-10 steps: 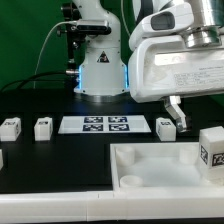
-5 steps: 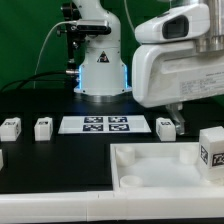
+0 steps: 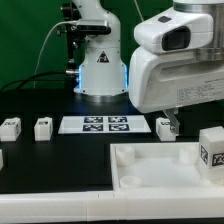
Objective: Assemble one leg
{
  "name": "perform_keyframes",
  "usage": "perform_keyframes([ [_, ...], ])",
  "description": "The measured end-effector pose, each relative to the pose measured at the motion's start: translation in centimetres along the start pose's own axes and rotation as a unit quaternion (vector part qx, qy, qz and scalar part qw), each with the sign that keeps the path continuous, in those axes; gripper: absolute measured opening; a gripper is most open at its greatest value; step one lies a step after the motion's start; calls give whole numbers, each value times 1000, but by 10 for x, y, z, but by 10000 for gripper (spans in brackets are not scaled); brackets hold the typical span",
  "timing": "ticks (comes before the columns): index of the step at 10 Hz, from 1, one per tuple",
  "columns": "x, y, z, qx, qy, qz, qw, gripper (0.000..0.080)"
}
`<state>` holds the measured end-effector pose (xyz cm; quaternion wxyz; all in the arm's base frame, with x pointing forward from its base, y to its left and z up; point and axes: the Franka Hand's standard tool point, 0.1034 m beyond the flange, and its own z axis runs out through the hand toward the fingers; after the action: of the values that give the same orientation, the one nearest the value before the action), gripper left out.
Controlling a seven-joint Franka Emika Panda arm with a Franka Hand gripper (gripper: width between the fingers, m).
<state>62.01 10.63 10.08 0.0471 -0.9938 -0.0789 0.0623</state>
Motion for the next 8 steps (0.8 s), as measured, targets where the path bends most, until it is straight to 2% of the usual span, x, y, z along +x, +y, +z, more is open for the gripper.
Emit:
perform_keyframes([
  [2,5,3,-3,0,-2,31,1000,649],
  [4,20,8,-1,-1,4,50,999,649],
  [7,36,7,2,1,9,54,998,649],
  [8,35,6,5,1,8,53,999,649],
])
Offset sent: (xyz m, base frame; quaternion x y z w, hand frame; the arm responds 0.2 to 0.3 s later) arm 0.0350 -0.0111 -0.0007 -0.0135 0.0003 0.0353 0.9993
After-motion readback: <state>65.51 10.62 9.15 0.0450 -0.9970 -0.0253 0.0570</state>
